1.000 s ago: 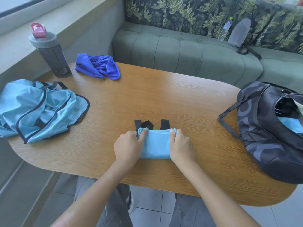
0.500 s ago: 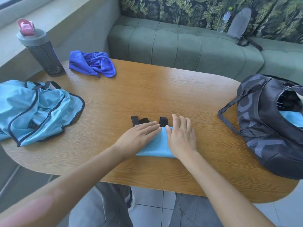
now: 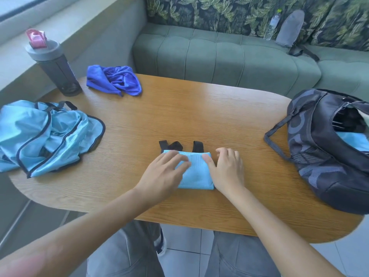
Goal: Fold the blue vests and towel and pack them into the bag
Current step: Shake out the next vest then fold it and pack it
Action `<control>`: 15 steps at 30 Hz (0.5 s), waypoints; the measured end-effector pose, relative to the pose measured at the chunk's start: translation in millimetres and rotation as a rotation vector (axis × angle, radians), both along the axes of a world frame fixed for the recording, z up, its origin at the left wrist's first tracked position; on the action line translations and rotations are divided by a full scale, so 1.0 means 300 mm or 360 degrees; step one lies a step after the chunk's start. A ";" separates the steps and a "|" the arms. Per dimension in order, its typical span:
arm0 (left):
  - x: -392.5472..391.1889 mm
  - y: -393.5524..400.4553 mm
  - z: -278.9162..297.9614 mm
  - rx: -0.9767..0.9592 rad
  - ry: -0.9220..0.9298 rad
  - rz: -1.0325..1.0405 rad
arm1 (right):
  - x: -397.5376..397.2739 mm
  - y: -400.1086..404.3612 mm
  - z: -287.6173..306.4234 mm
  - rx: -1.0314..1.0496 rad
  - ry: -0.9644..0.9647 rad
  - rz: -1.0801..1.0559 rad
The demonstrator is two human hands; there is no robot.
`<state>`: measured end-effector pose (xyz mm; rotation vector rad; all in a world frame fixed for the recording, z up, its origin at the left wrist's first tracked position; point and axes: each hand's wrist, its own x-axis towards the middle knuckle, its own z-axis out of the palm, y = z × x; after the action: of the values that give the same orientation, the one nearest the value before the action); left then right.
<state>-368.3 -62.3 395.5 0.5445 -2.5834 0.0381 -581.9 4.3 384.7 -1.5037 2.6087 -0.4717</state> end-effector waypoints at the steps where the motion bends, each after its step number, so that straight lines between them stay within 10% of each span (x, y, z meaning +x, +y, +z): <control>1: 0.011 0.031 -0.005 -0.0011 -0.0024 0.0021 | -0.001 0.008 0.008 0.0055 -0.0048 -0.0033; 7: 0.030 0.078 -0.057 0.0227 -0.0559 0.0283 | 0.016 -0.018 0.082 0.0412 -0.0653 -0.0174; 15: -0.018 0.075 -0.053 0.0261 -0.0488 0.0475 | 0.096 -0.054 0.169 0.0120 -0.2200 -0.0432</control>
<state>-373.8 -39.7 379.6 1.0561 -2.7901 0.0106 -553.0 -11.9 435.3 -0.3953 1.6107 -0.9527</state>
